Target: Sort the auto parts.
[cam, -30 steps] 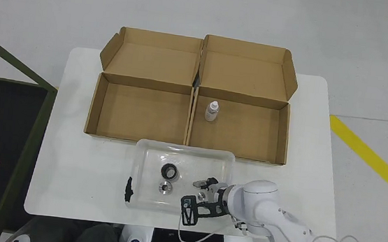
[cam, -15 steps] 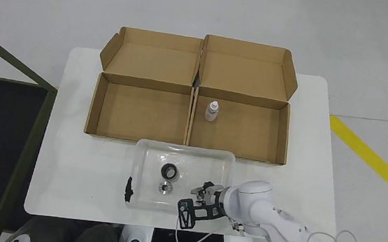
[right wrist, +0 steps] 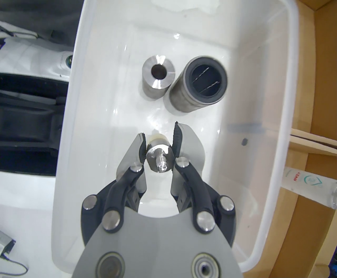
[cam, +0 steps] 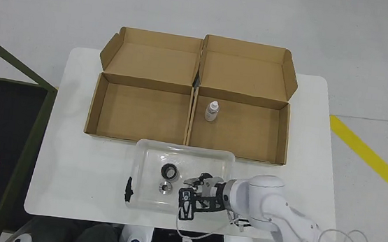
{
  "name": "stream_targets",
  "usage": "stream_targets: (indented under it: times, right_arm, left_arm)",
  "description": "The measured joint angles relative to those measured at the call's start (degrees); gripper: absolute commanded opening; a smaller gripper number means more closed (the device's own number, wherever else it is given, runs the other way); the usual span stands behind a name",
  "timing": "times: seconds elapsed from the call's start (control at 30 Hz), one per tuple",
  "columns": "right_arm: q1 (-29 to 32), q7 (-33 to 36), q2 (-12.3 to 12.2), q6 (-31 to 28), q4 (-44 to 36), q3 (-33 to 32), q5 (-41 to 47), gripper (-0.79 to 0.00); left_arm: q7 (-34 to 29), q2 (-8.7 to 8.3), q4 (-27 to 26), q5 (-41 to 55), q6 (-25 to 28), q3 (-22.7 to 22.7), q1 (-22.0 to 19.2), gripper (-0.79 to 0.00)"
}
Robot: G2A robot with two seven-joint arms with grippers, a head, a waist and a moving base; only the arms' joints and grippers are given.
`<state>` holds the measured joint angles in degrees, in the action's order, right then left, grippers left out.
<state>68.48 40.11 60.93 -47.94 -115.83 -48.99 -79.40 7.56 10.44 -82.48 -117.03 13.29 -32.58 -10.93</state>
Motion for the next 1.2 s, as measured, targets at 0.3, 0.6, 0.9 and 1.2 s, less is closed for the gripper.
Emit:
stream_targets:
  times: [0.3, 0.6, 0.9, 1.2]
  right_arm:
    - [3.18, -14.74, -0.96, 4.15, -1.12, -6.58, -0.71, -0.785]
    - [6.03, -25.31, -1.71, 4.80, -2.61, -11.71, 0.20, -0.785]
    - [7.05, -29.73, -2.10, 4.33, -4.31, -15.15, 3.01, -0.785]
    - [6.86, -31.45, -2.23, 4.69, -4.48, -17.25, 4.93, -0.785]
  left_arm:
    - [0.00, 0.00, 0.00, 0.00, 0.00, 0.00, 0.00, 0.000]
    - [0.00, 0.00, 0.00, 0.00, 0.00, 0.00, 0.00, 0.000]
    - [0.00, 0.00, 0.00, 0.00, 0.00, 0.00, 0.00, 0.000]
    - [0.00, 0.00, 0.00, 0.00, 0.00, 0.00, 0.00, 0.000]
